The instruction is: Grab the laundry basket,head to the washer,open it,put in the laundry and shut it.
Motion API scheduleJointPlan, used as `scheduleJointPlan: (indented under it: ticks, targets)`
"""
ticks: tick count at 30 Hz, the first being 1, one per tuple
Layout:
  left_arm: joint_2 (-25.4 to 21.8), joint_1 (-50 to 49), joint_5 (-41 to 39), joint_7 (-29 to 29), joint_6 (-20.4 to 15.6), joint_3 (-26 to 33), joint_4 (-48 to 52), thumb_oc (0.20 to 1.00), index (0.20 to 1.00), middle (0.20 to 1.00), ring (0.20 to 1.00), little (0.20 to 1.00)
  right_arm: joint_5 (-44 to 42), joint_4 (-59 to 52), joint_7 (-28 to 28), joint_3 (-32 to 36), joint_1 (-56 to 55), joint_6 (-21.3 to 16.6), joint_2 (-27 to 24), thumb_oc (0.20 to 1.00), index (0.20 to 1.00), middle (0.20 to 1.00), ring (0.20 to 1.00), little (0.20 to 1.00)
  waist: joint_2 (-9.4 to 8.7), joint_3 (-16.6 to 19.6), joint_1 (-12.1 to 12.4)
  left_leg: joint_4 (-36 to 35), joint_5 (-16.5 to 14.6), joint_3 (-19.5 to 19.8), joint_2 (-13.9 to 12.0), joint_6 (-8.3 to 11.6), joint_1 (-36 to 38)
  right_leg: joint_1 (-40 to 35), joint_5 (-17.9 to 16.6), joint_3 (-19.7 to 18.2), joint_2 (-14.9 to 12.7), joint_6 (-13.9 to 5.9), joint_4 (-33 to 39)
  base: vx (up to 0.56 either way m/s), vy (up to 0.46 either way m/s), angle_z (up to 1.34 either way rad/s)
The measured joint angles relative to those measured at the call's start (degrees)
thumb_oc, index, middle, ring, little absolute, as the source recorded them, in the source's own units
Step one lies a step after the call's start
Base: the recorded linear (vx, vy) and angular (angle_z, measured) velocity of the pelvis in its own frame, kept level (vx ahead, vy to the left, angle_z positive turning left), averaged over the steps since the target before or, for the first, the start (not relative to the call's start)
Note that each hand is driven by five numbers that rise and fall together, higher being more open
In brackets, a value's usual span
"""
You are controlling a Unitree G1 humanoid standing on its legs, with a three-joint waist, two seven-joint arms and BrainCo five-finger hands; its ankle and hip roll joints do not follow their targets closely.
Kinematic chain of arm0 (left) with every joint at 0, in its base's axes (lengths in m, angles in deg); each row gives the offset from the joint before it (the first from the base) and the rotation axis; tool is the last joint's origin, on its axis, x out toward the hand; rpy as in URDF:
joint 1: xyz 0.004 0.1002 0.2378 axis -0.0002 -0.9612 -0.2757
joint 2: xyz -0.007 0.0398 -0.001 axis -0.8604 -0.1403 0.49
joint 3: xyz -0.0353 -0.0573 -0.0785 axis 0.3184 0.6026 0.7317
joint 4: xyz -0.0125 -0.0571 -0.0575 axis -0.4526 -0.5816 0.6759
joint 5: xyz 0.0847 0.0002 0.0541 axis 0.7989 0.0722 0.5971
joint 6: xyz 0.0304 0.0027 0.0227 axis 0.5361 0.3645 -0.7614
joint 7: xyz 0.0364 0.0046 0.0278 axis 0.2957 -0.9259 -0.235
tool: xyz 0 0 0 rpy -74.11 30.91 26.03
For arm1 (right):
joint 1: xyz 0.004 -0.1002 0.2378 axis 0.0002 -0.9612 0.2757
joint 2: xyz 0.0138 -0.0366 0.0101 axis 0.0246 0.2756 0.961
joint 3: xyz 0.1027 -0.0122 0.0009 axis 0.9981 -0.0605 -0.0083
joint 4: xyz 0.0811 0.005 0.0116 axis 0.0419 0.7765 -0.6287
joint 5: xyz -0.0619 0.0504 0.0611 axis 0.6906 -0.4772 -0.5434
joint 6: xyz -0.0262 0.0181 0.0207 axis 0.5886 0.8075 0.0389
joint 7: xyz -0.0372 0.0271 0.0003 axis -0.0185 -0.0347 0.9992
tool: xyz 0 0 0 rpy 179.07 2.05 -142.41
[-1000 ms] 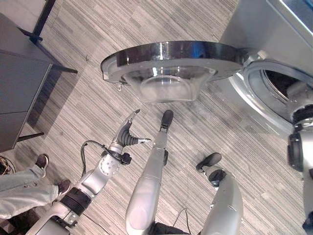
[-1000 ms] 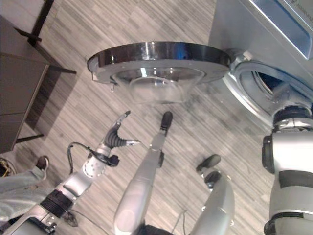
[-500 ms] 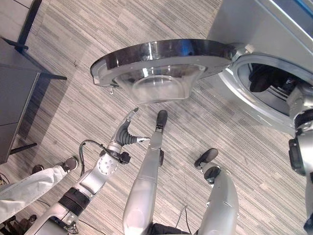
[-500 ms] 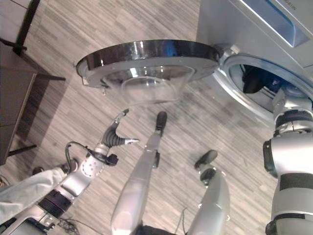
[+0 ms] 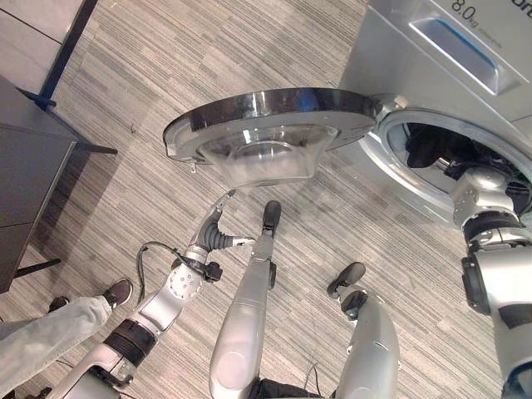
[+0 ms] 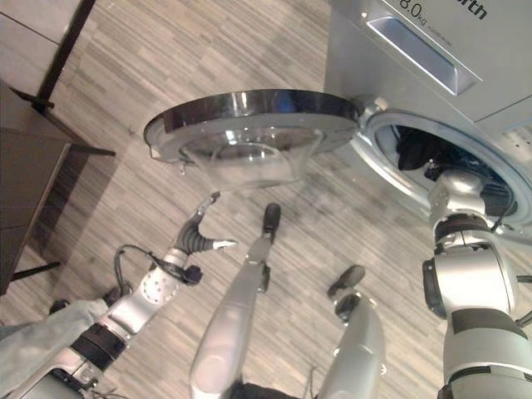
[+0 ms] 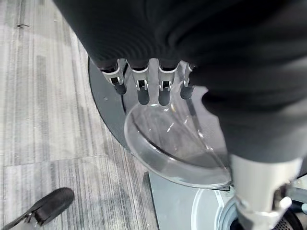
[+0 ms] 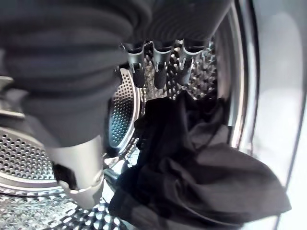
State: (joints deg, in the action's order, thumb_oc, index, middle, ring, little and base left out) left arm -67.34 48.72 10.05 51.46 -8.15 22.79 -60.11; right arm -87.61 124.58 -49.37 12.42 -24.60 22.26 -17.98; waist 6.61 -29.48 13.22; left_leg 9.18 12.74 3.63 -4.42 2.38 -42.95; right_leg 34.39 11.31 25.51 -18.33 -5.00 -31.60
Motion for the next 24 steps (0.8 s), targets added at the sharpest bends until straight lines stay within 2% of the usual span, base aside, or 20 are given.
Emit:
scheduleJointPlan:
  ticks: [6, 9, 13, 17, 18, 19, 20, 21, 22, 23, 24]
  targets:
    - [0.9, 0.0, -0.3, 0.5, 0.0, -1.5, -0.1, 1.0, 1.0, 1.0, 1.0, 1.0, -3.5, 4.9, -1.1, 1.5, 0.0, 0.5, 1.3, 1.0, 1.0, 1.0, 1.0, 1.0, 0.03, 0.0, 0.8, -0.1, 0.3, 0.3, 1.1, -0.11, -3.3, 2.4, -0.4, 0.8, -0.6, -0.81, 0.0, 0.04, 0.005, 0.09]
    - [1.1, 0.4, -0.4, 0.7, 0.0, -1.1, -1.5, 1.0, 1.0, 1.0, 1.0, 1.0, -5.0, 0.4, -1.1, 1.4, -2.5, -0.5, 4.2, 1.0, 1.0, 1.0, 1.0, 1.0, 0.03, 0.0, 0.9, -0.1, 0.3, 0.6, 1.1, -0.08, -3.2, 1.6, -0.4, 1.7, -0.6, -0.87, 0.2, 0.0, 0.038, 0.08]
    - [1.5, -0.2, -0.5, 0.5, 0.0, 3.4, -2.2, 1.0, 1.0, 1.0, 1.0, 1.0, -3.5, -15.2, -0.9, 1.2, -15.4, -3.4, 17.5, 1.0, 1.0, 1.0, 1.0, 1.0, -0.16, -0.1, -0.5, 0.2, 0.0, 0.4, 1.0, -0.14, -0.9, -0.6, -0.4, 1.6, -0.6, -0.82, 0.4, -0.01, 0.004, -0.01]
    - [2.3, -5.1, -0.5, 0.2, -0.2, 5.2, -4.0, 1.0, 1.0, 1.0, 1.0, 1.0, 6.1, -27.8, 3.3, 0.2, -34.1, -5.3, 25.7, 1.0, 1.0, 1.0, 1.0, 1.0, -0.81, -0.1, -2.9, 0.4, -1.5, -1.1, 0.4, -0.19, 6.8, -8.2, -0.8, 0.5, 0.3, -1.13, 3.7, -0.03, 0.014, -0.16]
    - [2.3, -6.7, -0.5, 0.2, -0.2, 5.5, -4.4, 1.0, 1.0, 1.0, 1.0, 1.0, 7.5, -29.1, 3.4, 0.0, -36.5, -5.4, 26.3, 1.0, 1.0, 1.0, 1.0, 1.0, -1.15, 0.2, -3.0, 0.4, -2.2, -1.5, 0.2, -0.21, 8.3, -9.8, -1.0, -0.1, 0.7, -1.4, 4.7, 0.02, -0.015, -0.64]
    - [2.5, -10.5, -0.5, 1.1, -0.9, 6.6, -5.2, 1.0, 1.0, 1.0, 1.0, 1.0, 9.4, -30.1, 2.8, 0.6, -42.7, -5.4, 26.1, 1.0, 1.0, 1.0, 1.0, 1.0, -2.11, 1.5, -4.2, 0.1, -3.0, -3.2, -1.0, 0.25, 11.1, -12.0, -1.8, -1.9, 1.6, -1.56, 6.7, 0.03, -0.015, -0.68]
    - [2.8, -13.9, -0.5, 2.1, -1.4, 8.6, -6.9, 1.0, 1.0, 1.0, 1.0, 1.0, 10.3, -32.8, 1.6, 1.3, -47.9, -5.6, 25.9, 1.0, 1.0, 1.0, 1.0, 1.0, -2.98, 2.4, -5.1, -0.9, -3.0, -3.9, -1.7, 0.25, 14.1, -15.3, -2.9, -1.9, 2.8, -1.93, 9.8, 0.07, -0.028, -0.71]
    - [2.7, -15.8, -0.9, 2.1, -1.3, 9.2, -7.9, 1.0, 1.0, 1.0, 1.0, 1.0, 10.3, -32.2, 1.6, 1.2, -50.5, -5.6, 25.6, 1.0, 1.0, 1.0, 1.0, 1.0, -3.99, 4.5, -5.3, -1.4, -3.2, -4.4, -2.1, 0.38, 14.5, -15.8, -3.0, -2.2, 3.4, -2.03, 11.1, 0.06, -0.02, -0.48]
    - [2.8, -18.0, -2.2, 3.5, -1.9, 10.1, -10.5, 1.0, 1.0, 1.0, 1.0, 1.0, 10.1, -31.9, -0.5, 2.0, -55.0, -5.6, 24.6, 1.0, 1.0, 1.0, 1.0, 1.0, -5.09, 6.7, -6.2, -1.9, -3.6, -4.3, -2.9, 1.0, 16.1, -17.3, -3.4, -2.3, 4.1, -1.68, 12.8, 0.08, -0.02, -0.34]
    - [3.3, -19.2, -2.3, 4.8, -2.2, 11.6, -13.9, 1.0, 1.0, 1.0, 1.0, 1.0, 10.1, -32.7, -3.2, 2.0, -58.7, -5.7, 23.3, 1.0, 1.0, 1.0, 1.0, 1.0, -5.53, 7.1, -6.3, -2.3, -3.8, -4.7, -3.0, 1.05, 19.1, -21.0, -4.6, -2.3, 4.5, -2.01, 14.9, 0.05, -0.018, -0.23]
    - [3.8, -21.2, -2.7, 5.3, -2.1, 13.1, -16.4, 1.0, 1.0, 1.0, 1.0, 1.0, 9.9, -32.6, -4.4, 2.1, -62.1, -5.5, 22.8, 1.0, 1.0, 1.0, 1.0, 1.0, -6.32, 9.4, -6.7, -2.9, -4.0, -5.2, -3.1, 1.13, 20.6, -22.4, -5.1, -2.3, 4.7, -2.44, 16.5, 0.05, -0.017, -0.19]
